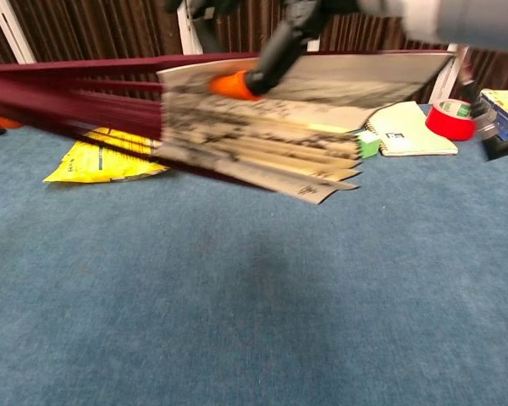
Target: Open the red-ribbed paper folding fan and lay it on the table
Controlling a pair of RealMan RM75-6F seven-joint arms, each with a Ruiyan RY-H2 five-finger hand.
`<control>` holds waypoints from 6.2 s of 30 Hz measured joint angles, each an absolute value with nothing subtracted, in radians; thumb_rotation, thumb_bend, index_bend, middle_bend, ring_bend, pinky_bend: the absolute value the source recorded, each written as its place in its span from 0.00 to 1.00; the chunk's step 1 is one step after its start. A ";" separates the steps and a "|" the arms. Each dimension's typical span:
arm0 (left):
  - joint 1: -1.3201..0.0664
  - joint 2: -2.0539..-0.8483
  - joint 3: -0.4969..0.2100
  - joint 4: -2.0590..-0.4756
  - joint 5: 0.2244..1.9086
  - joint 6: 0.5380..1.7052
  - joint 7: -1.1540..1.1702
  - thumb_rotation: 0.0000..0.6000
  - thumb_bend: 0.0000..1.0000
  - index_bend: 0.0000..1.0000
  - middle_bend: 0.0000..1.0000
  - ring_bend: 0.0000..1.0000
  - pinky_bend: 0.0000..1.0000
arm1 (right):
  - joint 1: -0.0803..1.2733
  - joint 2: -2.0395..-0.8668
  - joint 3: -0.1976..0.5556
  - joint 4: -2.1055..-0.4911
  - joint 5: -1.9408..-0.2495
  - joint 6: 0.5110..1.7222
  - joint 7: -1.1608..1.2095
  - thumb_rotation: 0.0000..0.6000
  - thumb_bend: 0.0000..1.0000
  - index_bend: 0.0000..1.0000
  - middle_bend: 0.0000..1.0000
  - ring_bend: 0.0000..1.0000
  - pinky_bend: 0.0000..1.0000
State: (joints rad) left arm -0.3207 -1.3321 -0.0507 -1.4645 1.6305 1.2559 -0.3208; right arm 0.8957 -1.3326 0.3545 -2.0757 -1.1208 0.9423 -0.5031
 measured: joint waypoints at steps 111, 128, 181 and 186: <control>-0.561 -1.704 0.069 -1.203 1.719 1.298 -1.074 1.00 0.14 0.38 0.13 0.00 0.10 | 0.938 -1.548 0.238 -2.142 -1.135 1.154 -0.569 1.00 0.50 0.73 0.16 0.21 0.16; -0.532 -1.698 0.018 -1.219 1.643 1.325 -0.975 1.00 0.50 0.80 0.38 0.02 0.20 | 0.911 -1.493 0.243 -2.158 -1.140 1.163 -0.540 1.00 0.50 0.73 0.16 0.21 0.16; -0.531 -1.723 -0.100 -0.785 1.749 1.705 -0.325 1.00 0.40 0.32 0.03 0.00 0.08 | 0.686 -1.237 0.204 -1.795 -1.262 1.120 -0.048 1.00 0.36 0.26 0.11 0.13 0.10; -0.531 -1.691 -0.070 -0.841 1.750 1.649 -0.297 1.00 0.40 0.17 0.00 0.00 0.00 | 0.694 -1.221 0.185 -1.798 -1.232 1.076 -0.137 1.00 0.29 0.16 0.09 0.11 0.09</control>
